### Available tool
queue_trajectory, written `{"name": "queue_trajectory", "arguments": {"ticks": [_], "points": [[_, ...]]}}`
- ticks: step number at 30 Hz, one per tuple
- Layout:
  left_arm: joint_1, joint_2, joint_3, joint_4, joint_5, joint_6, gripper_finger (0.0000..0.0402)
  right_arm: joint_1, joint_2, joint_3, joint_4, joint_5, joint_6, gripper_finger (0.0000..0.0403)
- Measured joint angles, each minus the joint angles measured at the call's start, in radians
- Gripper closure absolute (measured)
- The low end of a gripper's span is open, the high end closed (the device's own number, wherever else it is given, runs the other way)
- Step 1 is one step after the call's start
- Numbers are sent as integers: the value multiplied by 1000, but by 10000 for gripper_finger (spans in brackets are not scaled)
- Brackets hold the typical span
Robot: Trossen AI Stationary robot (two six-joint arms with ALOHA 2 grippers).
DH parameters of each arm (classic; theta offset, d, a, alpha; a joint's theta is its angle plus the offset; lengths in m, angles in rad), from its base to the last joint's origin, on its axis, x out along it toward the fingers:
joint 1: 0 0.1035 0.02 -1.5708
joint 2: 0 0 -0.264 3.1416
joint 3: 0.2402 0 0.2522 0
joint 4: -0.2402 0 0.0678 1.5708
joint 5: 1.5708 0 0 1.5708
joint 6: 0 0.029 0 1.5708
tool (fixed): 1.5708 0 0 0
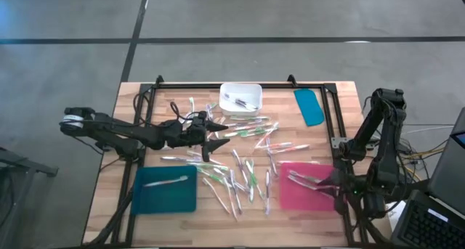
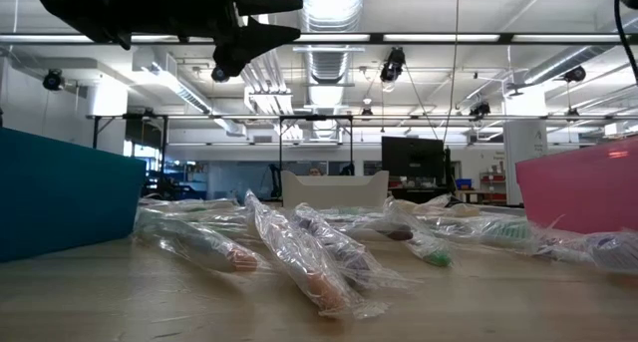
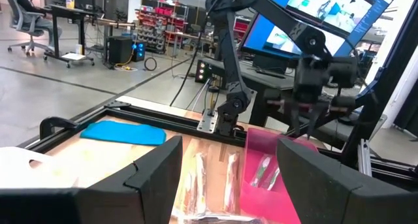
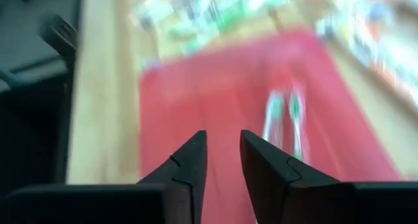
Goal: Pick & Place Toothbrushes
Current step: Put the orange toothbrush into the blue bin
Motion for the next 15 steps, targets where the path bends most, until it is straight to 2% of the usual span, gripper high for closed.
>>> {"name": "queue_trajectory", "arguments": {"ticks": [3,7,15], "points": [[0,0,0,0,0,0,149,-4,-47,26,0,100,-112,337],[0,0,0,0,0,0,149,-42,-107,62,2,182,-279,351],[0,0,0,-1,0,0,149,-217,-182,132,4,206,-626,356]]}}
